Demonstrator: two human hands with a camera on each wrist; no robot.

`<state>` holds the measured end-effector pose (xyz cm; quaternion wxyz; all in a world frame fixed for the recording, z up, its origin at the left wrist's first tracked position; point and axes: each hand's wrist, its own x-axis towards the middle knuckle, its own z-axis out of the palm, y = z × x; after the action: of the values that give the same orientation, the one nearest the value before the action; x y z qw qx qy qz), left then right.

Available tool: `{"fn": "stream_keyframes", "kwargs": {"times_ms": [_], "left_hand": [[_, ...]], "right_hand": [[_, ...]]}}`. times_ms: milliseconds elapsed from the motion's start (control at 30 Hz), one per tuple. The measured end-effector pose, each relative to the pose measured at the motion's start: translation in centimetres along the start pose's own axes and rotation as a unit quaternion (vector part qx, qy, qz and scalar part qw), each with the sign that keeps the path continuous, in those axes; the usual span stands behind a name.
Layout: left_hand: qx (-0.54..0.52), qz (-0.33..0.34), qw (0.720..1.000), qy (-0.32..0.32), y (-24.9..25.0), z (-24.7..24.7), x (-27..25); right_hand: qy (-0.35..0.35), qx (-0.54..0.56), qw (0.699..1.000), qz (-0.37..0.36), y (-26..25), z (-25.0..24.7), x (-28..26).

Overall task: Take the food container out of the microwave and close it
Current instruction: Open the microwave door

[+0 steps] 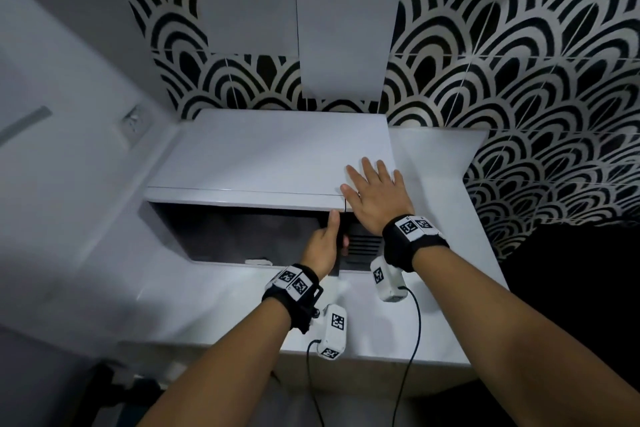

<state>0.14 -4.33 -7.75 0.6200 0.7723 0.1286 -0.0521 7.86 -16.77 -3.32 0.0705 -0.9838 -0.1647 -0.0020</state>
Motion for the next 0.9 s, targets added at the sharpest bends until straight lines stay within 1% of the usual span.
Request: {"fn": "stream_keyframes", "kwargs": {"times_ms": [133,233,333,533,633,767,900], "left_hand": [[-0.022,-0.007,0.998,0.054,-0.2,1.2,-0.2],[-0.040,-0.012,0.997,0.071,-0.2,1.6,-0.4],[-0.041,-0.016,0.996,0.072,0.0,1.9,-0.4],[-0.023,-0.007,0.996,0.086,0.0,2.0,-0.3],[-0.030,-0.002,0.996,0.088,0.1,2.0,-0.7],[-0.031,0.019,0.996,0.085,-1.4,1.5,-3.1],[-0.042,0.006,0.998,0.051,-2.7,-0.1,-6.1]], "right_hand": [[0.004,0.001,1.000,0.001,0.1,0.2,0.1],[0.006,0.002,1.000,0.002,0.1,0.2,0.0],[0.003,0.005,1.000,0.003,0.1,0.1,-0.1],[-0.002,0.012,1.000,0.004,0.1,-0.1,-0.1],[-0.003,0.015,1.000,0.003,0.1,-0.1,-0.1],[0.000,0.020,1.000,0.004,0.1,-0.2,-0.2],[-0.006,0.022,1.000,0.003,0.0,-0.2,-0.3]]}}
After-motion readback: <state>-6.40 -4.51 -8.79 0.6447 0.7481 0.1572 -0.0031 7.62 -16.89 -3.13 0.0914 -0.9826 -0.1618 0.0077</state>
